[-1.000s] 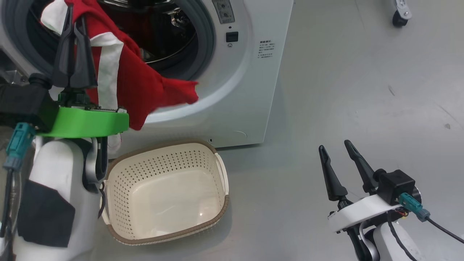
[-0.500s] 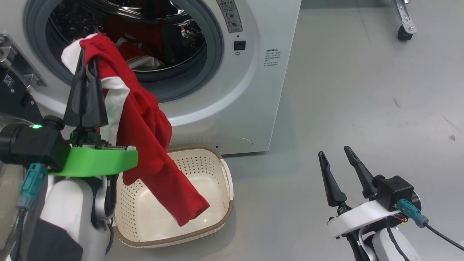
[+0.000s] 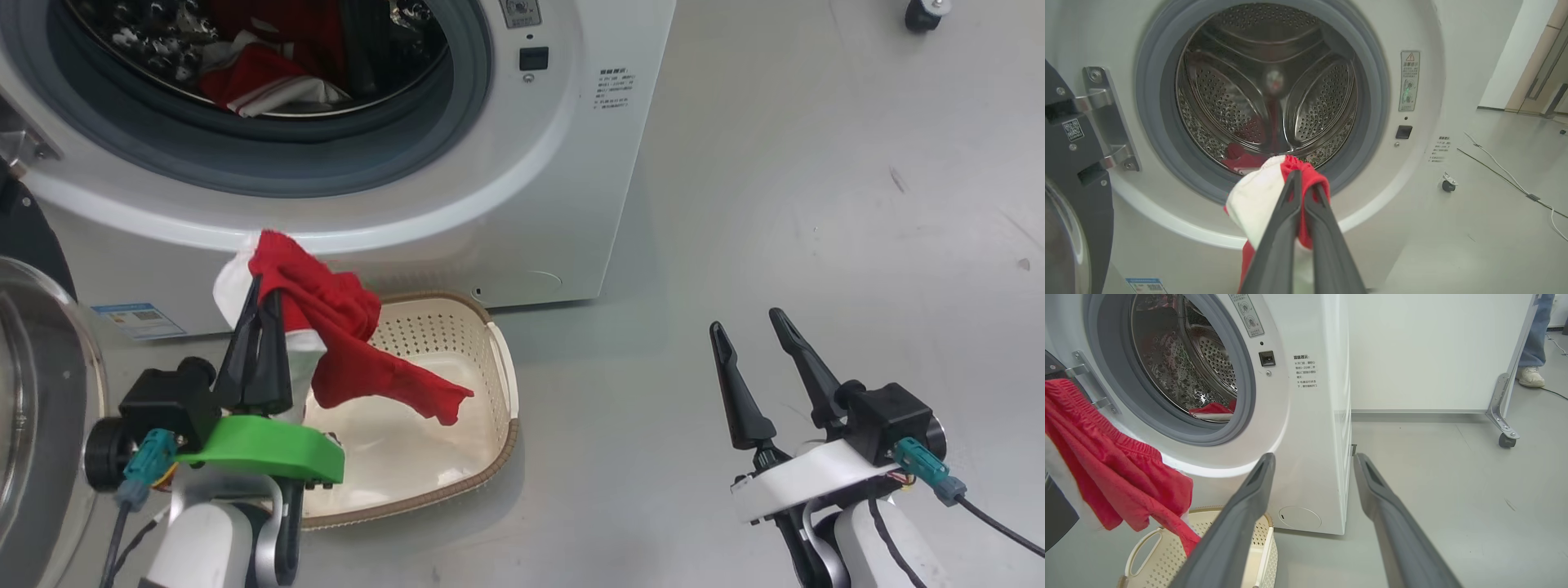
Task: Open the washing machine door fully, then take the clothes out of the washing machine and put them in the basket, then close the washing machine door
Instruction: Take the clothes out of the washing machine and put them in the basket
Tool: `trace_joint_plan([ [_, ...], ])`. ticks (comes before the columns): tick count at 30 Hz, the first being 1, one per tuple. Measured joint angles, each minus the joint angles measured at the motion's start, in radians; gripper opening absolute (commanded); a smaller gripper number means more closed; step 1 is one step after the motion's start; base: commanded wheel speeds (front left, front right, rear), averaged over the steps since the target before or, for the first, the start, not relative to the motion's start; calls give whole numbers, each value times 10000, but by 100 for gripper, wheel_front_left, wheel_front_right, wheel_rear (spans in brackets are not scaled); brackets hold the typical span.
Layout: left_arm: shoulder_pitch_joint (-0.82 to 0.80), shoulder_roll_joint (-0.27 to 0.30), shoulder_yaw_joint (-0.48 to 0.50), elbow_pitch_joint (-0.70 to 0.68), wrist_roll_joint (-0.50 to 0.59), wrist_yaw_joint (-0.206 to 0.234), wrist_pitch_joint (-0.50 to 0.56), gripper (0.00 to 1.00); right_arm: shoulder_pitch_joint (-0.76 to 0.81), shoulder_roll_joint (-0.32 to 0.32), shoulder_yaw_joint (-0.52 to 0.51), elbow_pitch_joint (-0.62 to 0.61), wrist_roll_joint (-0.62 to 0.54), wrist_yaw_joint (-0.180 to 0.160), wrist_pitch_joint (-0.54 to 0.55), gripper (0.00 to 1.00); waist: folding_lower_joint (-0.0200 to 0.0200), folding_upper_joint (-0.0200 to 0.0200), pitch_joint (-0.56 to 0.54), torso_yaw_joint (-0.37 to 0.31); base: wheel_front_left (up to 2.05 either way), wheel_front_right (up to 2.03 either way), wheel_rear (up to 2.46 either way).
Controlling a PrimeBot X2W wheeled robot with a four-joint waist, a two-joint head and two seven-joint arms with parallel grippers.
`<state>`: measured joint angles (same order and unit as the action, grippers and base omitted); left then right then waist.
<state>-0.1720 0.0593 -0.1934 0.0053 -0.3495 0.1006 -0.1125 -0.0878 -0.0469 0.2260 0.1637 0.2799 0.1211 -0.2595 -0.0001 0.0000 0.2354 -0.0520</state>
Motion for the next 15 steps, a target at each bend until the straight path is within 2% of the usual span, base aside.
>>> trace_joint_plan([
  [10, 107, -77, 17, 1298, -648, 6, 324, 0, -477, -2, 86, -301, -27, 0, 0, 100, 0, 0, 1047, -181, 0, 0, 0],
  [15, -368, -96, 113, 2094, -993, 6, 426, 0, -840, -4, 186, -516, 12, 2, 0, 100, 0, 0, 1710, -346, 0, 0, 0],
])
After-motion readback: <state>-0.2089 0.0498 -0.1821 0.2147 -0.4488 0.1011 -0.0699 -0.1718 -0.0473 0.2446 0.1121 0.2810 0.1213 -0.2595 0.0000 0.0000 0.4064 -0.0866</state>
